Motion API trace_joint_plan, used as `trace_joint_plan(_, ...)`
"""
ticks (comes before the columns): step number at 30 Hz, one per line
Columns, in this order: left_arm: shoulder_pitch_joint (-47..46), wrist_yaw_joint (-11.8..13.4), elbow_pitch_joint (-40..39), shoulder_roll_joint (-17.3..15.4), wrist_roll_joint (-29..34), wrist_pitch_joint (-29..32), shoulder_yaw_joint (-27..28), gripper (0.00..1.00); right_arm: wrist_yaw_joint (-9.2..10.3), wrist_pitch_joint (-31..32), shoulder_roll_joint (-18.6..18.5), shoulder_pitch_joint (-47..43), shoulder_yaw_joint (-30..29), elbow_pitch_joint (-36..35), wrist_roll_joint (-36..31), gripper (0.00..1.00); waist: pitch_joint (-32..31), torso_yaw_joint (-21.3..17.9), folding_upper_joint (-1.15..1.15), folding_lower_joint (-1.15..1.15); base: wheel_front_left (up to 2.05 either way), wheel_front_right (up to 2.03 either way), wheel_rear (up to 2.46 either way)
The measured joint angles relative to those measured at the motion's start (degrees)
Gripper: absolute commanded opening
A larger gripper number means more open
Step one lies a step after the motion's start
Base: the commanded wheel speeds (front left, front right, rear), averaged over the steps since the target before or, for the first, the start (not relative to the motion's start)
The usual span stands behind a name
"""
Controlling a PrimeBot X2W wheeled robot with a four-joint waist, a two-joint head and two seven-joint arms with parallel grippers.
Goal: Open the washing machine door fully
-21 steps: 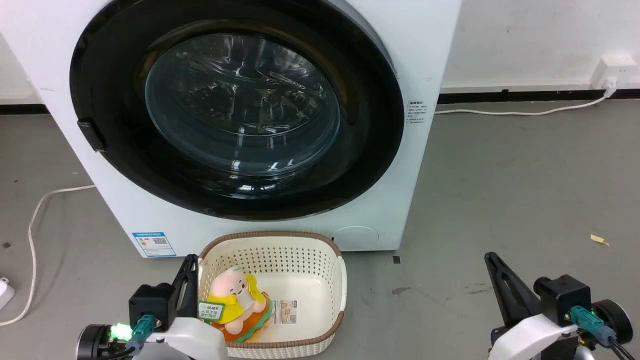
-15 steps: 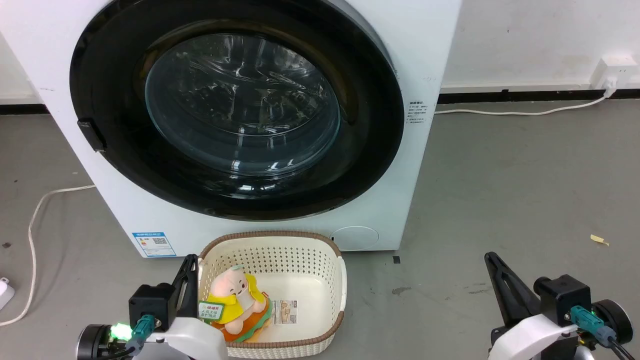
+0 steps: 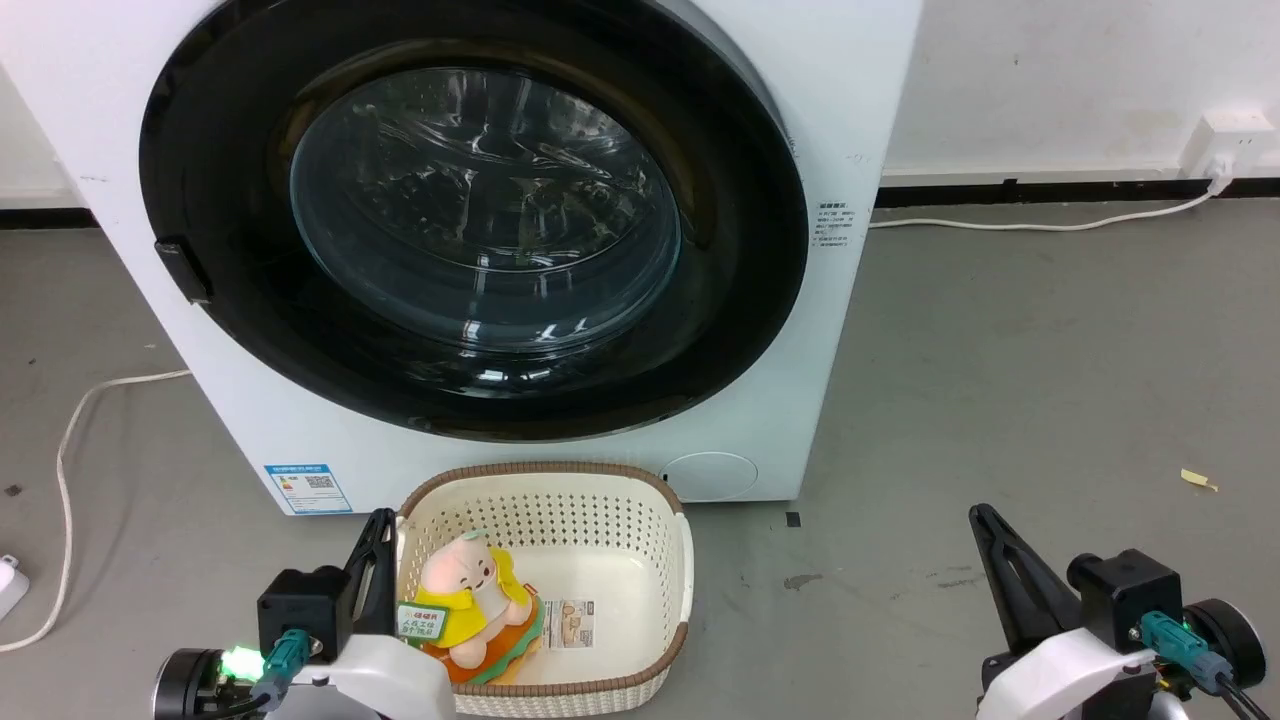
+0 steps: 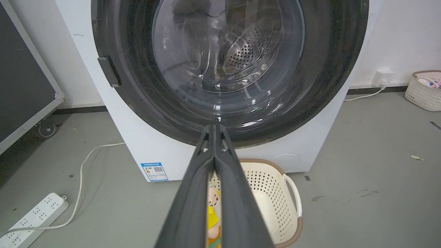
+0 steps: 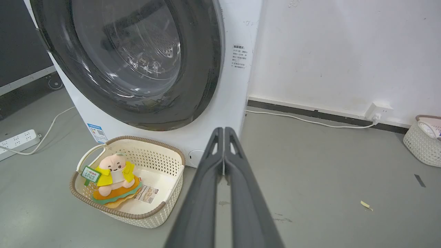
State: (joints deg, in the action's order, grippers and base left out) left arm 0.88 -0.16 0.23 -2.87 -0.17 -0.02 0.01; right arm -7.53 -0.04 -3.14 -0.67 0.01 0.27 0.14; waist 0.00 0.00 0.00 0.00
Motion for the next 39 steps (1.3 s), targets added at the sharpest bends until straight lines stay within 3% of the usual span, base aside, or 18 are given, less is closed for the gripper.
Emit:
trace_joint_plan(17, -0.01, -0.01, 0.02, 0.02, -0.09, 0.0, 0.02, 0.0, -0.01, -0.16, 0.04, -0.01, -0.09, 0.16, 0.07, 0.0, 0.0, 0.0, 0.0, 0.0, 0.0, 0.0, 0.0)
trace_joint_plan(18, -0.01, -0.01, 0.02, 0.02, -0.09, 0.0, 0.02, 1.0, -0.01, -0.16, 0.04, -0.01, -0.09, 0.16, 0.07, 1.0, 0.0, 0.0, 0.0, 0.0, 0.0, 0.0, 0.0)
trace_joint_plan(39, 0.04, 0.07, 0.21, 0.03, -0.08, -1.6, -0.99, 1.0, -0.01, -1.62, 0.01, -0.05, 0.01, 0.09, 2.2, 1.0, 0.39, 0.0, 0.0, 0.0, 0.0, 0.0, 0.0)
